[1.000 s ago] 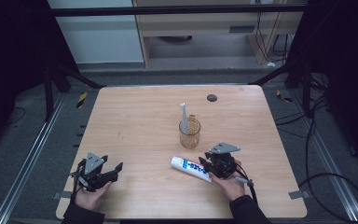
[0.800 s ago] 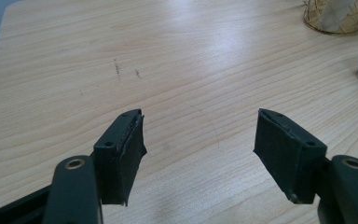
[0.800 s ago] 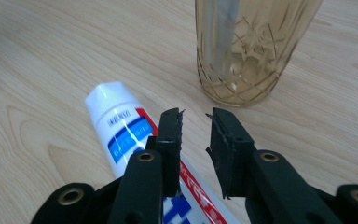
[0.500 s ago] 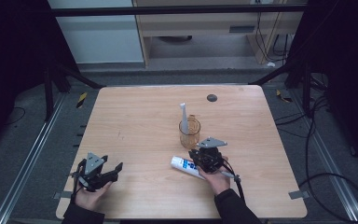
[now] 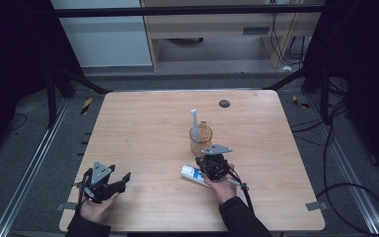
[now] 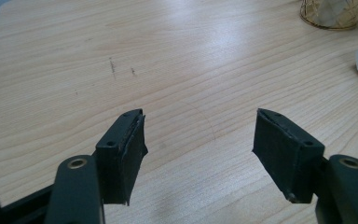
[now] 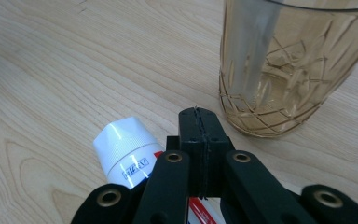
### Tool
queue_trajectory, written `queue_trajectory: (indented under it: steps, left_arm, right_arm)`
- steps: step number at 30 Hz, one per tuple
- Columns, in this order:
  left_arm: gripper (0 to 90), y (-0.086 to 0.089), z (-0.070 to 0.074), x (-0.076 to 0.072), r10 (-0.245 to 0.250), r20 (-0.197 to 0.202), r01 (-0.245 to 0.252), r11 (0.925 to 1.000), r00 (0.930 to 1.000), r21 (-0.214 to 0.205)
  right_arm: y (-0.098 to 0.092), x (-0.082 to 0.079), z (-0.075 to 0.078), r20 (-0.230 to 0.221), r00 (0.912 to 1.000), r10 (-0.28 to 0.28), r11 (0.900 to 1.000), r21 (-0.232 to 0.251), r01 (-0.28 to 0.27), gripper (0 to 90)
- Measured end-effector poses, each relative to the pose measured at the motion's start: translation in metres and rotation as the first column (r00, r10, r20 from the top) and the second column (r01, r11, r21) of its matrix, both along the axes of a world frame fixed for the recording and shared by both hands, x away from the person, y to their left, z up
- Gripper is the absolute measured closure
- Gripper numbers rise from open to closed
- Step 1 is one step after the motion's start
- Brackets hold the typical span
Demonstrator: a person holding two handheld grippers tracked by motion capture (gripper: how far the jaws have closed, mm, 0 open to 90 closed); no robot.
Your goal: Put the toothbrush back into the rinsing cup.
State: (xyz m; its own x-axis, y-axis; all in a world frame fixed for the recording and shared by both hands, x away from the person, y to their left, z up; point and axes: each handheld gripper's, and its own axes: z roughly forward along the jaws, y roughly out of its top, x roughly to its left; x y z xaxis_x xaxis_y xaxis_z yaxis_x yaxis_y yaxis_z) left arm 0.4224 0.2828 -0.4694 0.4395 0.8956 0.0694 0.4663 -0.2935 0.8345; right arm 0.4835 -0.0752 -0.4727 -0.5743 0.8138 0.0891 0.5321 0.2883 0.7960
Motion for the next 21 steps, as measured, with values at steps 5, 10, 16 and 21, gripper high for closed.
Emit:
queue_trajectory:
  steps: [5, 10, 16, 21]
  left_arm:
    - [33.6, 0.000, -0.001, 0.001, 0.001, -0.002, -0.001, 1.0000, 1.0000, 0.000]
    - [33.6, 0.001, -0.001, 0.001, 0.001, -0.003, -0.001, 1.0000, 1.0000, -0.001]
    - [33.6, 0.000, -0.001, 0.001, 0.001, -0.004, -0.001, 1.0000, 1.0000, -0.001]
    - [33.7, 0.000, -0.001, 0.001, -0.001, -0.006, 0.001, 1.0000, 1.0000, 0.001]
  right_arm:
    - [0.007, 0.004, -0.004, -0.016, 0.9999, -0.002, 0.9999, -0.011, 0.002, 90.0]
    - [0.010, 0.007, -0.006, -0.029, 0.9996, -0.003, 0.9998, -0.021, 0.002, 90.0]
    - [0.013, 0.006, -0.008, -0.047, 0.9989, 0.003, 0.9994, -0.034, -0.004, 90.0]
    - [0.015, 0.005, -0.009, -0.048, 0.9987, 0.019, 0.9987, -0.046, -0.021, 90.0]
